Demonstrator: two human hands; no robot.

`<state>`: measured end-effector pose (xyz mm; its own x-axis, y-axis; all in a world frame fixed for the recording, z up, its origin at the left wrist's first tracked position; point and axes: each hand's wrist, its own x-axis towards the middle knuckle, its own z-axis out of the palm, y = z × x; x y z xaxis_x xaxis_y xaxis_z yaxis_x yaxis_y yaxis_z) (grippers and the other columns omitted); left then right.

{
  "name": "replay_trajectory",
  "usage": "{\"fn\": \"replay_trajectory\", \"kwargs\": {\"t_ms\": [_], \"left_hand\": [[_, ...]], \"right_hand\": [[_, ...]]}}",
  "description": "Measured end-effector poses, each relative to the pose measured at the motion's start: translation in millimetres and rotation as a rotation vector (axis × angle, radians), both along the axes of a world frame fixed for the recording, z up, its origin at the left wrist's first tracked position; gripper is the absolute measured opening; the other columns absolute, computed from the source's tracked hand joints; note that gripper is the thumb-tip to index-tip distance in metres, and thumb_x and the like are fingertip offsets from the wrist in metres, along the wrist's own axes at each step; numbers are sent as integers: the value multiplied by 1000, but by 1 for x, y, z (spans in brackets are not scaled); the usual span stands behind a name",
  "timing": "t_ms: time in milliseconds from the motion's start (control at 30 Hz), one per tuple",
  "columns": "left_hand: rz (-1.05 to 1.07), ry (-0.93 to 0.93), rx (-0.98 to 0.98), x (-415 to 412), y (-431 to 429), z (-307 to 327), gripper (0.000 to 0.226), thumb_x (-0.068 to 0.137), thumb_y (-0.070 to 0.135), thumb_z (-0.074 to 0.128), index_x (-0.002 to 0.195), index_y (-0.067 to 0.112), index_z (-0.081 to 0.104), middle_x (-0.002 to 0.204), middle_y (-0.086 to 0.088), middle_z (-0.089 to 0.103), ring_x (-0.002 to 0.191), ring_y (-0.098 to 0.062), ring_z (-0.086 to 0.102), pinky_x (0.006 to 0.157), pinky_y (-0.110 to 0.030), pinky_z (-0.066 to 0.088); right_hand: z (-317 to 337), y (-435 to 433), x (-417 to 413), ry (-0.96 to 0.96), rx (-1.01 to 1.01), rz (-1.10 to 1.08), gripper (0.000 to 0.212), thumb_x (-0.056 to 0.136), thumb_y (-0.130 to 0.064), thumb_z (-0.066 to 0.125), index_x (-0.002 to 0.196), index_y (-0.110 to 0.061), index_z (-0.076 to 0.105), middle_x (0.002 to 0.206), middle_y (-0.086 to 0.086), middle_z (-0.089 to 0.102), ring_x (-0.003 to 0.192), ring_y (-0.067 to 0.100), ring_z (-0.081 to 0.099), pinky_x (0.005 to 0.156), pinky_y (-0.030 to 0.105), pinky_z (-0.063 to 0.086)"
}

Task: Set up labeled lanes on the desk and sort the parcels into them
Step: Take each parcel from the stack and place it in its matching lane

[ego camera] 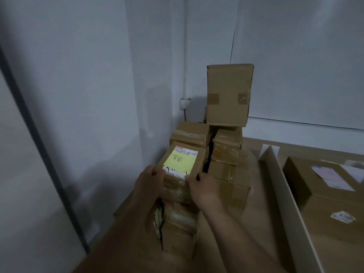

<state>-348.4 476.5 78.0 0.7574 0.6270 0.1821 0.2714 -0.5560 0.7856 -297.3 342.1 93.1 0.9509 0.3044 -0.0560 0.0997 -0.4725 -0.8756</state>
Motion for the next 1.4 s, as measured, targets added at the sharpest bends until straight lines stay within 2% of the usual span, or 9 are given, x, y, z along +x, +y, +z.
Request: {"fn": "replay_trajectory", "kwargs": {"t_ms": [100, 233, 367, 467, 500, 600, 733, 1000, 1400], "left_hand": [[-20, -126, -266, -12, -12, 7, 26, 92, 20, 48, 112, 9, 60, 104, -14, 66, 84, -27, 62, 79, -41, 55], [-94, -159, -161, -31, -27, 9, 19, 96, 18, 45, 109, 22, 57, 104, -1, 66, 82, -11, 62, 76, -33, 51], [-158, -251, -163, -50, -55, 4, 34, 99, 25, 42, 132, 25, 49, 119, 8, 61, 100, -8, 61, 80, -23, 53], [-190, -261, -144, -62, -85, 3, 43, 100, 29, 40, 143, 29, 36, 127, 13, 53, 107, -7, 55, 81, -13, 43], [-183, -264, -155, -64, -96, 4, 46, 99, 31, 40, 145, 29, 32, 129, 13, 52, 110, -9, 54, 83, -14, 43], [-178, -283, -174, -71, -128, 4, 49, 99, 35, 41, 146, 31, 30, 136, 7, 52, 121, -14, 52, 84, -10, 39], [-247, -361, -176, -75, -172, 8, 51, 98, 31, 43, 147, 30, 29, 141, 5, 45, 123, -11, 48, 91, -18, 40], [-445, -347, -204, -73, -303, 7, 52, 96, 33, 45, 146, 38, 28, 147, 3, 41, 130, -18, 44, 108, -41, 38], [-747, -327, -333, -132, -578, 9, 52, 99, 26, 42, 148, 28, 27, 137, 6, 50, 108, -3, 49, 85, -16, 38]], "right_hand": [[-3, -7, -11, -30, 84, -21, 30, 97, -23, 50, 124, -17, 60, 118, 3, 66, 104, 21, 61, 85, 31, 51], [-1, -23, -31, -147, 184, -48, 30, 97, -19, 50, 125, -21, 59, 109, -2, 67, 92, 15, 61, 71, 24, 46], [-8, -47, -56, -213, 285, -138, 32, 94, -22, 54, 126, -19, 58, 111, -5, 68, 100, 14, 65, 85, 32, 54], [-6, -73, -73, -260, 328, -181, 28, 94, -17, 53, 122, -19, 60, 108, -11, 67, 96, -9, 59, 86, 0, 37], [-7, -81, -77, -276, 339, -194, 26, 95, -18, 51, 119, -23, 61, 101, -17, 67, 92, -17, 56, 89, 0, 36], [-10, -105, -85, -312, 375, -260, 24, 91, -31, 48, 107, -44, 61, 95, -23, 69, 105, 0, 61, 106, 44, 42], [-9, -151, -95, -347, 486, -307, 35, 94, -16, 53, 111, -46, 61, 108, -7, 69, 97, 8, 67, 80, 34, 57], [-1, -294, -121, -419, 506, -456, 37, 95, -14, 52, 128, -28, 59, 102, -15, 69, 94, 0, 66, 80, 25, 56], [-2, -559, -204, -525, 416, -794, 41, 91, -11, 53, 127, -29, 61, 107, -13, 70, 95, 2, 65, 85, 33, 54]]}}
